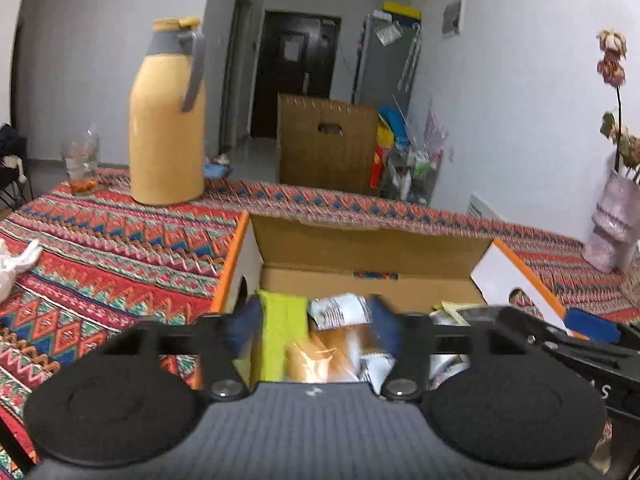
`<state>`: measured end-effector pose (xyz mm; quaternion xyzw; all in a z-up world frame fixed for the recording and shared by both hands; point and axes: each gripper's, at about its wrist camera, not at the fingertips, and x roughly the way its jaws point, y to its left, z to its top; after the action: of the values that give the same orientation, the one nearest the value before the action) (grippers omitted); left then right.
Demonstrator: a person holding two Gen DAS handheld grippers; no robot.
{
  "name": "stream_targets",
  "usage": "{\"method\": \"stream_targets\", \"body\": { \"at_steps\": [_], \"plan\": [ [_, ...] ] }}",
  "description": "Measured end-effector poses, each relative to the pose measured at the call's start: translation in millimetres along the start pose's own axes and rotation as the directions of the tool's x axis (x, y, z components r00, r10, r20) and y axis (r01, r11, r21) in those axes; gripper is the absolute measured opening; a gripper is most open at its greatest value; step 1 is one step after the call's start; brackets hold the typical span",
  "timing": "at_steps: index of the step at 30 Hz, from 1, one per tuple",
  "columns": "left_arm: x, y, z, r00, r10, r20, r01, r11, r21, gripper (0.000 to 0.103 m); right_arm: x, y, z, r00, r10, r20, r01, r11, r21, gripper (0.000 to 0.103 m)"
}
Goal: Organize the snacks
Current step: 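Carry both white wrappers into the orange box and open both grippers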
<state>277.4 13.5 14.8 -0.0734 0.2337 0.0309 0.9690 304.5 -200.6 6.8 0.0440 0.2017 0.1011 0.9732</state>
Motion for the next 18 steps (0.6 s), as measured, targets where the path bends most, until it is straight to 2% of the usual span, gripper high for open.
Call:
{"method": "stream_targets", "body": {
  "at_steps": [2, 4, 18],
  "plan": [
    [-8, -2, -1, 0.998, 0.035, 0.043, -0.035, 0.999, 0.006, 0.099, -2, 0, 0, 1.0, -0.008, 0.014, 0.008, 1.0, -0.001, 0.103],
    [-11, -3, 0, 0.998, 0.032, 0.056, -0.032, 0.999, 0.007, 0.102, -3, 0, 1, 1.0, -0.015, 0.018, 0.015, 1.0, -0.001, 0.103],
    [-27, -8, 12, 0.996, 0.05, 0.071, -0.051, 0.999, 0.008, 0.103, -10, -3, 10, 0.996, -0.078, 0.048, 0.078, 0.997, 0.002, 0.103]
  ]
}}
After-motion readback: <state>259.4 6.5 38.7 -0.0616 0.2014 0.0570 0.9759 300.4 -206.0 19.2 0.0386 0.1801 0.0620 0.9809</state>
